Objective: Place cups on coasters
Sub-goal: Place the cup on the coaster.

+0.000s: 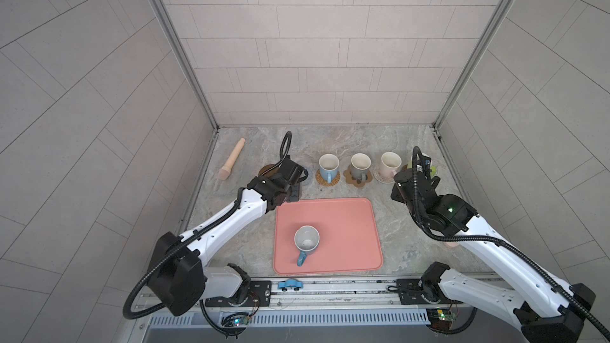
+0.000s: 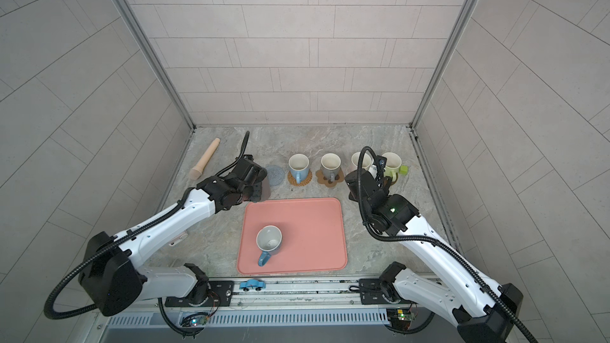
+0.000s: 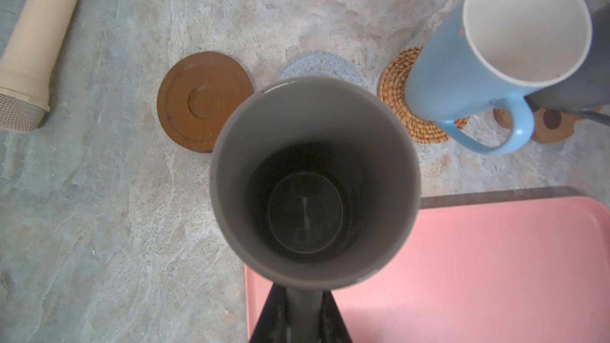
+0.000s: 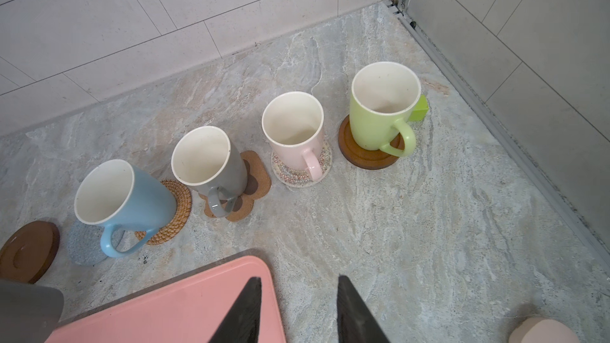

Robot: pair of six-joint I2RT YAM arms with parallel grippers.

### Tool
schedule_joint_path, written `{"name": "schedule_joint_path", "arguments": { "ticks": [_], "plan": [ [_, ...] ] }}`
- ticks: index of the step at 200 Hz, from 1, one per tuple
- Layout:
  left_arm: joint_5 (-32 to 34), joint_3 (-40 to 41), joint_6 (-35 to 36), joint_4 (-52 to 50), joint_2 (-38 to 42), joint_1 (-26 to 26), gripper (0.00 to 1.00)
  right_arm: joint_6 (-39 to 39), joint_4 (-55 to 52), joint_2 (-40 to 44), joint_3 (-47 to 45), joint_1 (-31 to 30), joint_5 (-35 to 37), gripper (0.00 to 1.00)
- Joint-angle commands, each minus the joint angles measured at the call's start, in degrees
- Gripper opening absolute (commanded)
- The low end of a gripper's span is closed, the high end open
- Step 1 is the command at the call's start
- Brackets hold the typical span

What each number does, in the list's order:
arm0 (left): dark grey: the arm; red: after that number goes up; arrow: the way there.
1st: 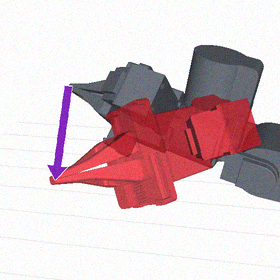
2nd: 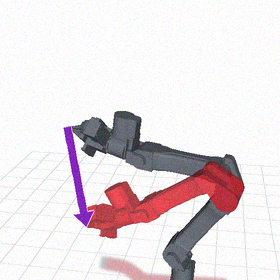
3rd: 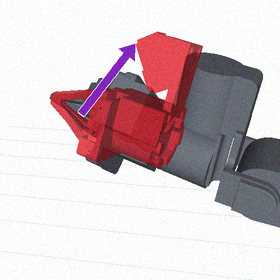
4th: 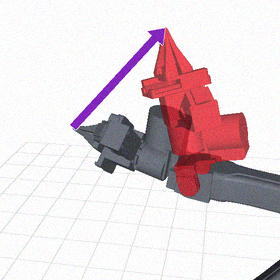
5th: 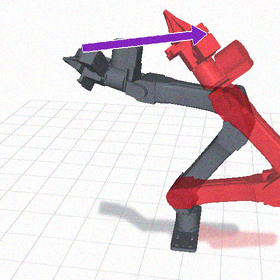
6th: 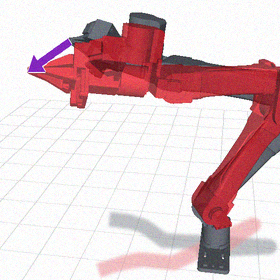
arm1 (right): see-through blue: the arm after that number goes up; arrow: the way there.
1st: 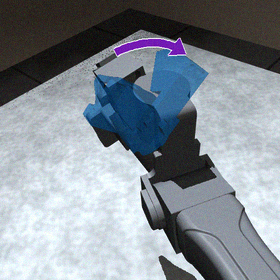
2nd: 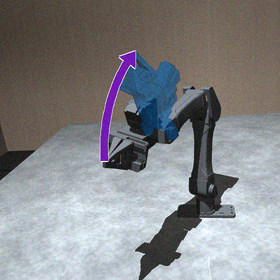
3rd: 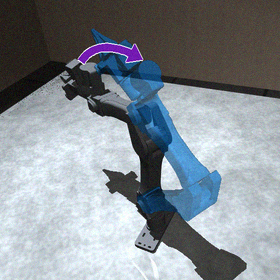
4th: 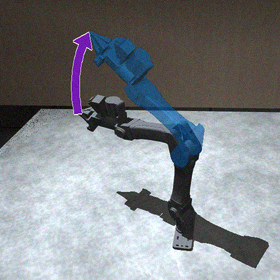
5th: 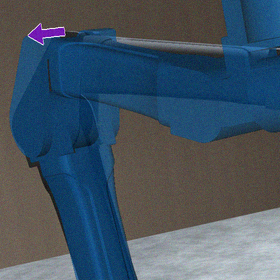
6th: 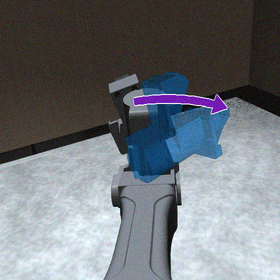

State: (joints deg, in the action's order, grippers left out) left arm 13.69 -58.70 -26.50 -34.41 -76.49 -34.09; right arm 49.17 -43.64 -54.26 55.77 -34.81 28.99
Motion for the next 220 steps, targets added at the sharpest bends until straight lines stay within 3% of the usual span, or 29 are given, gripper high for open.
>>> {"name": "schedule_joint_path", "arguments": {
  "ticks": [1, 99, 220],
  "plan": [
    [4.65, -3.57, 2.55, 8.72, -0.75, 0.89, 0.12, 1.10, -2.02, 1.42, -0.65, 0.24, 2.17, 0.41],
    [5.25, -3.98, 6.67, 23.92, -8.08, 2.89, 0.12, 1.55, -3.76, 3.61, -1.75, 0.77, 3.16, 0.41],
    [5.99, -3.55, 6.55, 31.30, -13.38, 3.63, 0.12, 1.81, -4.00, 4.06, -2.01, 0.92, 3.20, 0.42]
  ]
}}
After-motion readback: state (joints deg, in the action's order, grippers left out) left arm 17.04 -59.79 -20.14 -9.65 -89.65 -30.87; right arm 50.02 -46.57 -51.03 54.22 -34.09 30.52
